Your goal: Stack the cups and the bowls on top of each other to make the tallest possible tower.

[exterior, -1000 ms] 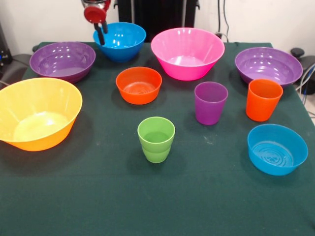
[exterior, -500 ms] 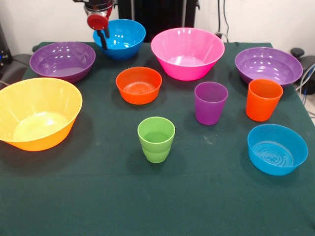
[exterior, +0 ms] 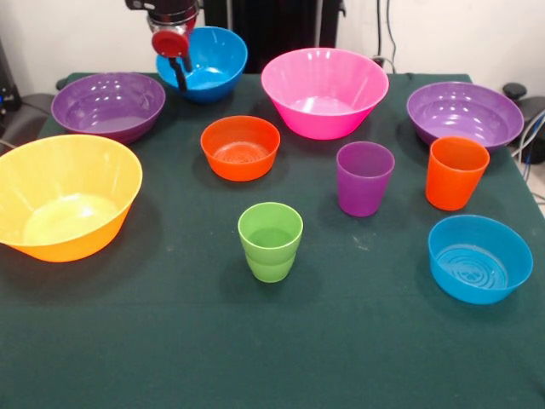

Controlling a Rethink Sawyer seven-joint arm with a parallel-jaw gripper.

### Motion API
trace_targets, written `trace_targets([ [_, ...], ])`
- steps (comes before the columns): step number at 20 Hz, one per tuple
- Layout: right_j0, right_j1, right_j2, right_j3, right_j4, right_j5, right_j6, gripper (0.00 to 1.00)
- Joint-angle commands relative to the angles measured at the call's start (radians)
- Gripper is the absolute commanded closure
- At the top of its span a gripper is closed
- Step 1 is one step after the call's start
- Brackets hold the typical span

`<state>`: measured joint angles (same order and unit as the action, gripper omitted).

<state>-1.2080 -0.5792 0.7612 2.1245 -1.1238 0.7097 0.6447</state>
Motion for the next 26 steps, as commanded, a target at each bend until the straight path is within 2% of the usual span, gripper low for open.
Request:
trace_targets([
  [1,0.069,0.034,-0.057,-0.07,-0.09,-0.057,0.035,0.0],
  [7,0.056,-0.035,-0.015,-0.035,0.008,-0.023,-0.004,0.0],
  [14,0.048,-0.138,0.055,0.004,0.153,0.039,-0.054,0.0],
  [16,0.054,-0.154,0.054,0.008,0.166,0.038,-0.052,0.0],
  [23,0.082,-0.124,0.007,-0.006,0.13,0.011,-0.033,0.0],
  [26,0.119,-0.065,-0.051,-0.036,0.068,-0.002,0.014,0.0],
])
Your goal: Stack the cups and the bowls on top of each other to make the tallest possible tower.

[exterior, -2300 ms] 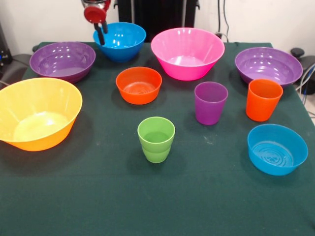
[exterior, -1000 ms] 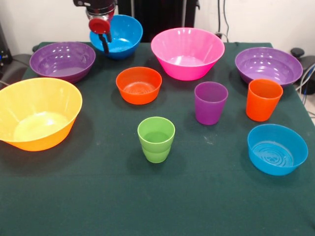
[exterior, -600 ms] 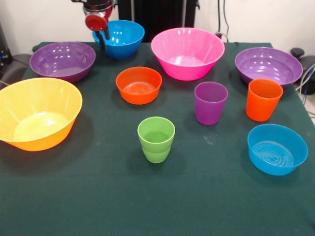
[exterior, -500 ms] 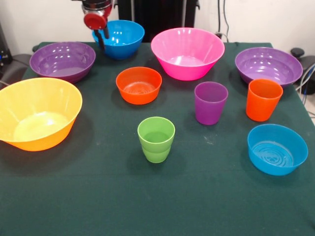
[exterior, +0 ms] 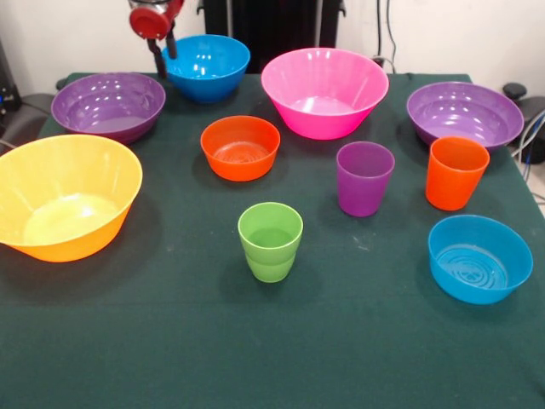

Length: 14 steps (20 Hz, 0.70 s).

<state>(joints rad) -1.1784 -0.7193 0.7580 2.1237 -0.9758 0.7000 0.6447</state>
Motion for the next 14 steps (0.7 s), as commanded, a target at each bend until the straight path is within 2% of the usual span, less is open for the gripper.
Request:
trace_targets([
  [1,0.091,0.081,-0.054,-0.038,-0.087,0.001,0.017,0.0],
  [7,0.084,0.106,-0.071,-0.05,-0.093,-0.019,0.001,0.0],
  [11,0.083,0.123,-0.074,-0.049,-0.076,-0.032,0.019,0.0],
  [14,0.095,0.128,-0.081,-0.056,-0.092,-0.044,0.032,0.0],
])
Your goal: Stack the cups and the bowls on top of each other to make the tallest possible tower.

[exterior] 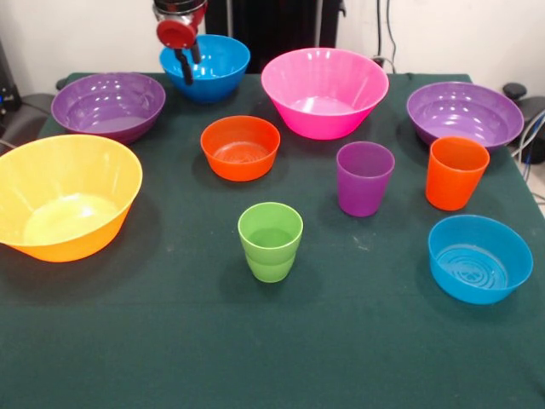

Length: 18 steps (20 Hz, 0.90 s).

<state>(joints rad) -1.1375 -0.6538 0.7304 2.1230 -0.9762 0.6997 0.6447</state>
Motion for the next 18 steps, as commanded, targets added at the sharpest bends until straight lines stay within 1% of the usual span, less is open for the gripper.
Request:
trace_targets([
  [1,0.055,0.063,-0.055,-0.056,-0.096,-0.046,0.033,0.0],
  [5,0.055,0.062,-0.054,-0.057,-0.109,-0.06,0.026,0.0],
  [12,0.067,0.094,-0.084,-0.077,-0.154,-0.073,0.03,0.0],
  [18,0.066,0.109,-0.09,-0.085,-0.176,-0.085,0.036,0.0],
])
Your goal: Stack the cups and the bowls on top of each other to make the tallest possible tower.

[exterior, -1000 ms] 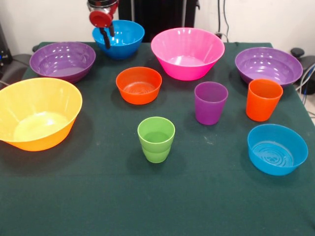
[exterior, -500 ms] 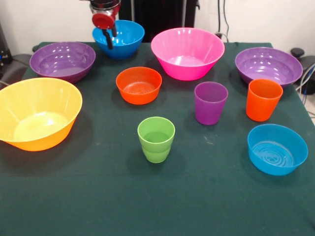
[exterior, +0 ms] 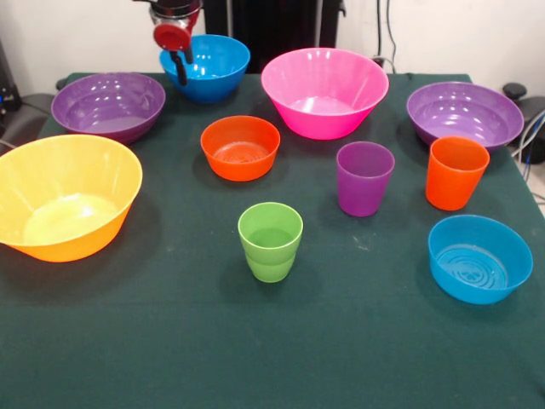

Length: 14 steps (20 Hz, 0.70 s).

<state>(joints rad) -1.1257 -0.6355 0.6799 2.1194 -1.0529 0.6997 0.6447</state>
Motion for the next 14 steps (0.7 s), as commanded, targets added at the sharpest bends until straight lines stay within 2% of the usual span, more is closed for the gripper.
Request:
trace_targets([
  [1,0.057,0.095,-0.043,-0.084,-0.105,-0.086,0.04,0.0],
  [5,0.066,0.101,-0.046,-0.087,-0.121,-0.099,0.056,0.0],
  [14,0.065,0.115,-0.047,-0.086,-0.103,-0.132,0.073,0.0],
])
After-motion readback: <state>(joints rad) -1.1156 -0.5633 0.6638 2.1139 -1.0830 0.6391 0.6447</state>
